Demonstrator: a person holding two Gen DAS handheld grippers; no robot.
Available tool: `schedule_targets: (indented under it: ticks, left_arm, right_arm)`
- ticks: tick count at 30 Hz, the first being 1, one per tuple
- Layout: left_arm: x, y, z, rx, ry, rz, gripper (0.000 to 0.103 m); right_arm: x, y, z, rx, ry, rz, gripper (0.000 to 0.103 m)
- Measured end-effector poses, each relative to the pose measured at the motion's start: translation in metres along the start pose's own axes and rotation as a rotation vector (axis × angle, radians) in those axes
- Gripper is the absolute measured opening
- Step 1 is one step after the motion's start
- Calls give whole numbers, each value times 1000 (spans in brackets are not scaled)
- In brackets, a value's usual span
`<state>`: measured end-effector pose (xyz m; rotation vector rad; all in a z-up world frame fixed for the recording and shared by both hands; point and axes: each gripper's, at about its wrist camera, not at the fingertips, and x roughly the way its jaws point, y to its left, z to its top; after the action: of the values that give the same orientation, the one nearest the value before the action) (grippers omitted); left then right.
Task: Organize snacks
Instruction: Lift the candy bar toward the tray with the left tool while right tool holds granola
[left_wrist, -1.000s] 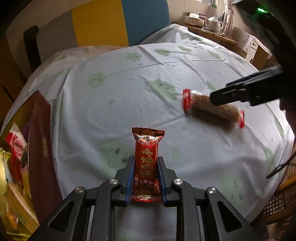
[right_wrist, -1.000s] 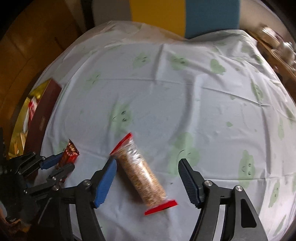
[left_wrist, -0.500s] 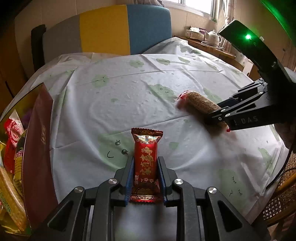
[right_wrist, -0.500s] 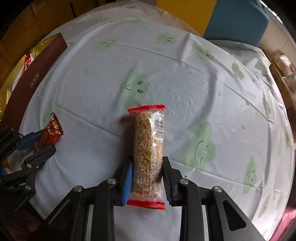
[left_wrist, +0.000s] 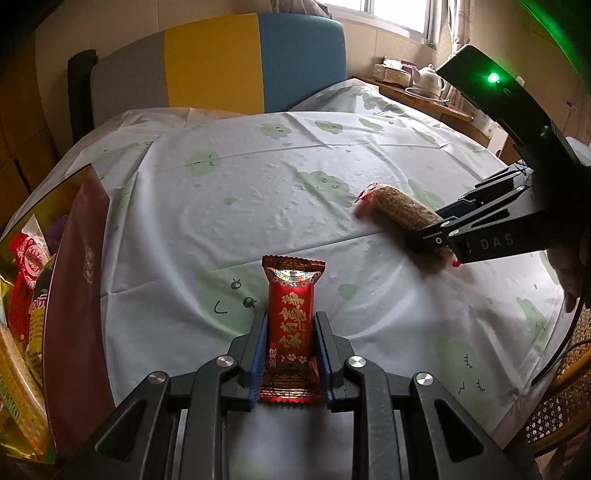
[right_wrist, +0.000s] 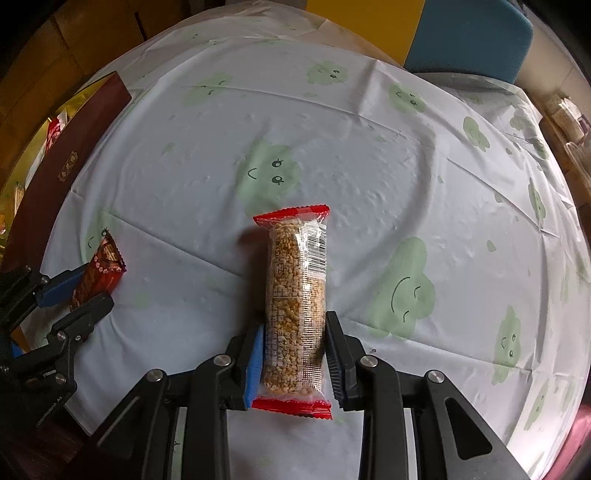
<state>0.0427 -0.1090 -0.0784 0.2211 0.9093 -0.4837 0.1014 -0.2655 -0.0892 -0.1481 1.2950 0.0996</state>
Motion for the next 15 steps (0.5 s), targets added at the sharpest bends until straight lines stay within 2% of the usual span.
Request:
schedule_targets:
  ticks: [15]
  left_arm:
    - [1, 1, 7, -17, 36, 4, 24]
  right_arm:
    - [9, 17, 1, -45, -10, -28, 31]
